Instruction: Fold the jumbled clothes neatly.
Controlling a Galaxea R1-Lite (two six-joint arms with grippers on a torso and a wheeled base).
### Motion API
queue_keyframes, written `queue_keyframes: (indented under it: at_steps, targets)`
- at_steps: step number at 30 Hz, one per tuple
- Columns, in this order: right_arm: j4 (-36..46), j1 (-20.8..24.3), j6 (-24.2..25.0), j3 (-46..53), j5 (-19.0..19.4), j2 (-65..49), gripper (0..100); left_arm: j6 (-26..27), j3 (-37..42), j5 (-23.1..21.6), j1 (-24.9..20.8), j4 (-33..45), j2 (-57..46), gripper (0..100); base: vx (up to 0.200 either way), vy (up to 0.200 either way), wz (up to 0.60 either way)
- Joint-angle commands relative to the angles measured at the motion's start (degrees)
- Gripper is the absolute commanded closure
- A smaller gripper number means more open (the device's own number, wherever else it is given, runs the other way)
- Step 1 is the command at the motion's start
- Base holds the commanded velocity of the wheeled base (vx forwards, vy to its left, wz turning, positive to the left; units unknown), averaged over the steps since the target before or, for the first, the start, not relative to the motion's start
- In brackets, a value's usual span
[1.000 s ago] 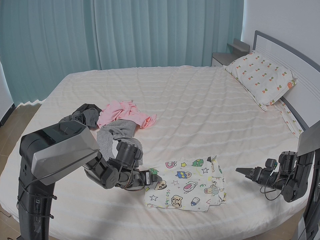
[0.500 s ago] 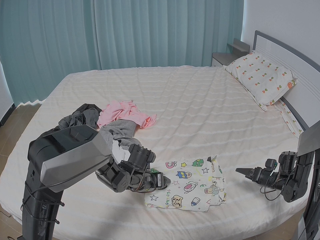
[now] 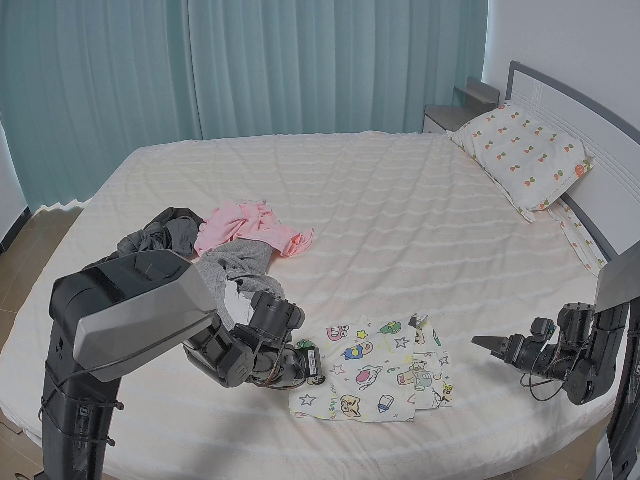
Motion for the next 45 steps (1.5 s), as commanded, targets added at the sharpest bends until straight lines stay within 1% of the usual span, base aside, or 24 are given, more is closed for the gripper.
queue_keyframes:
  at_steps: [1, 3, 5, 6, 7, 10, 11, 14, 15, 16, 17, 18, 19, 24, 28, 29, 31, 36, 37, 42, 43, 44, 45]
  targets:
    - [-0.7, -0.1, 0.0, 0.1, 0.0, -0.1, 0, -0.7, 4.1, -0.3, 3.6, 0.0, -5.6, 100, 0.000, 0.000, 0.00]
    - [-0.7, -0.1, 0.0, 0.1, 0.1, -0.1, 0, -0.7, 6.1, -0.3, 5.0, -0.2, -7.0, 100, 0.000, 0.000, 0.00]
    - [-0.7, -0.1, 0.0, 0.0, 0.0, -0.1, 0, -0.7, 8.9, -0.7, 7.6, -0.4, -9.1, 100, 0.000, 0.000, 0.00]
    - [-0.7, -0.1, 0.0, 0.0, 0.0, -0.1, 0, -0.7, 8.9, -0.7, 7.6, -0.4, -9.1, 100, 0.000, 0.000, 0.00]
    - [-0.7, -0.1, 0.0, 0.1, 0.0, 0.0, 0, -0.7, 11.2, -0.9, 10.3, -1.0, -10.5, 100, 0.000, 0.000, 0.00]
    - [-0.7, -0.1, 0.0, 0.1, 0.1, -0.1, 0, -0.6, 14.2, -2.0, 15.3, -3.3, -11.9, 100, 0.000, 0.000, 0.00]
    - [-0.7, -0.1, 0.0, 0.1, 0.0, -0.1, 0, -0.5, 16.0, -2.9, 17.8, -4.5, -12.5, 100, 0.000, 0.000, 0.00]
    - [-0.7, -0.1, 0.0, 0.1, 0.0, -0.1, 0, -0.2, 20.1, -4.7, 23.3, -7.2, -13.8, 100, 0.000, 0.000, 0.00]
    - [-0.7, -0.1, 0.0, 0.1, 0.0, 0.0, 0, -0.2, 20.7, -4.9, 24.5, -7.9, -14.0, 100, 0.000, 0.000, 0.00]
    - [-0.7, -0.1, 0.0, 0.1, 0.0, 0.1, 0, -0.3, 21.5, -5.1, 27.2, -8.7, -14.5, 100, 0.000, 0.000, 0.00]
    - [-0.7, -0.1, 0.0, 0.1, 0.0, 0.1, 0, -0.3, 21.9, -5.2, 29.0, -8.9, -14.6, 100, 0.000, 0.000, 0.00]
    - [-0.7, -0.1, 0.0, 0.1, 0.0, 0.1, 0, -0.3, 21.9, -5.2, 29.0, -8.9, -14.6, 100, 0.000, 0.000, 0.00]
    - [-0.7, -0.1, 0.0, 0.1, 0.0, 0.1, 0, -0.2, 22.1, -5.8, 32.5, -9.0, -14.3, 100, 0.000, 0.000, 0.00]
    - [-0.7, -0.2, 0.0, -0.1, 0.0, 0.1, 0, 0.4, 22.1, -6.0, 39.9, -9.2, -14.1, 100, 0.000, 0.000, 0.00]
    - [-0.7, -0.2, 0.1, -0.2, 0.0, 0.1, 0, 0.4, 21.8, -6.6, 44.4, -9.2, -14.0, 100, 0.000, 0.000, 0.00]
    - [-0.7, -0.2, 0.1, -0.2, 0.0, 0.1, 0, 0.4, 21.8, -6.6, 44.4, -9.2, -14.0, 100, 0.000, 0.000, 0.00]
    - [-0.7, -0.2, 0.1, -0.3, 0.0, 0.2, 0, 0.4, 22.0, -7.0, 46.4, -9.2, -13.5, 100, 0.000, 0.000, 0.00]
    - [-0.7, -0.2, 0.1, -0.4, 0.0, 0.0, 0, 0.4, 22.3, -7.0, 48.7, -8.6, -13.2, 100, 0.000, 0.000, 0.00]
    - [-0.7, -0.3, 0.1, -0.4, 0.0, -0.1, 0, 0.3, 22.3, -7.0, 49.2, -8.6, -13.0, 0, 0.000, 0.000, 0.00]
    - [-0.8, -0.2, -0.1, -1.2, -0.3, -1.1, 0, 0.3, 22.7, -7.0, 50.8, -9.1, -11.8, 0, 0.000, 0.000, 0.00]
    - [-0.7, -0.1, 0.1, -2.3, -0.6, -3.2, 0, 0.4, 23.5, -7.2, 51.7, -9.3, -12.4, 0, 0.000, 0.000, 0.00]
    - [-0.7, 0.4, 0.0, -2.9, -0.8, -4.9, 0, 0.4, 23.8, -7.9, 52.4, -10.0, -13.0, 0, 0.000, 0.000, 0.00]
    - [-0.6, 0.9, -0.1, -3.0, -1.2, -7.8, 0, 0.2, 24.2, -9.9, 53.5, -11.7, -15.1, 0, 0.000, 0.000, 0.00]
